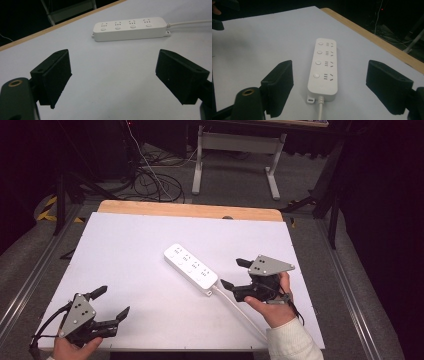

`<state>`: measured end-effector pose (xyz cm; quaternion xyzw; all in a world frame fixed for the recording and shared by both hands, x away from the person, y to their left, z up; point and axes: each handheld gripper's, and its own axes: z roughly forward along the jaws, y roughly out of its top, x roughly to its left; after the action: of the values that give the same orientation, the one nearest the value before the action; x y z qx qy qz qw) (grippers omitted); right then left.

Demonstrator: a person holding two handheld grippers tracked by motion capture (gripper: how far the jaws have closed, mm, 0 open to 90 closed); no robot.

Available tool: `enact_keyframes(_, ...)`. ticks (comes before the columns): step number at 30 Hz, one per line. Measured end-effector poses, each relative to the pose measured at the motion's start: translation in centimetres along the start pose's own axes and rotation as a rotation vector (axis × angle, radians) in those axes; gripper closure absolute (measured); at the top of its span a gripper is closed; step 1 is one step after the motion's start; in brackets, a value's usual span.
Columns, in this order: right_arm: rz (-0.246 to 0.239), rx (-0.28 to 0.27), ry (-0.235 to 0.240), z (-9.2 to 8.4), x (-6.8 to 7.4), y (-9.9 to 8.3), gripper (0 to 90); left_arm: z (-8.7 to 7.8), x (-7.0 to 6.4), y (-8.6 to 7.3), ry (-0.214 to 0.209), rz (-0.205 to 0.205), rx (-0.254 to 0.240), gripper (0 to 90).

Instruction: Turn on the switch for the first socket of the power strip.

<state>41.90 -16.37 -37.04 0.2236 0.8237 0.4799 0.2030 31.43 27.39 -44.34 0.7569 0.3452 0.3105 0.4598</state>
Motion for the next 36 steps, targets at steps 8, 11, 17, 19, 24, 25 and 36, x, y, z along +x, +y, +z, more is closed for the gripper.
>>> enact_keyframes(8,0.006,0.01,-0.001,-2.0,-0.5,-1.7,20.0,-0.2,0.1,0.1,0.004,0.008,-0.002,13.9)
enact_keyframes(11,0.01,0.024,-0.002,-2.5,-0.6,-2.6,17.0,-0.2,0.1,0.1,-0.009,-0.005,-0.004,14.0)
enact_keyframes(17,0.043,0.038,0.004,-3.3,-1.2,-4.4,14.0,-0.3,0.2,0.1,-0.005,-0.002,-0.01,14.0)
enact_keyframes(19,0.046,0.044,0.004,-3.4,-1.4,-4.9,13.0,-0.4,0.2,0.1,-0.002,0.001,-0.011,14.0)
enact_keyframes(24,0.094,0.034,0.007,-3.8,-1.8,-6.6,11.6,-0.4,0.1,0.1,0.003,0.014,-0.01,14.0)
enact_keyframes(25,0.109,0.034,0.012,-3.8,-1.9,-7.0,11.2,-0.4,0.0,0.1,0.001,0.008,-0.014,14.0)
enact_keyframes(36,0.167,0.045,0.009,-4.2,-2.5,-11.1,9.9,-0.3,-0.1,0.1,0.002,0.011,-0.011,14.0)
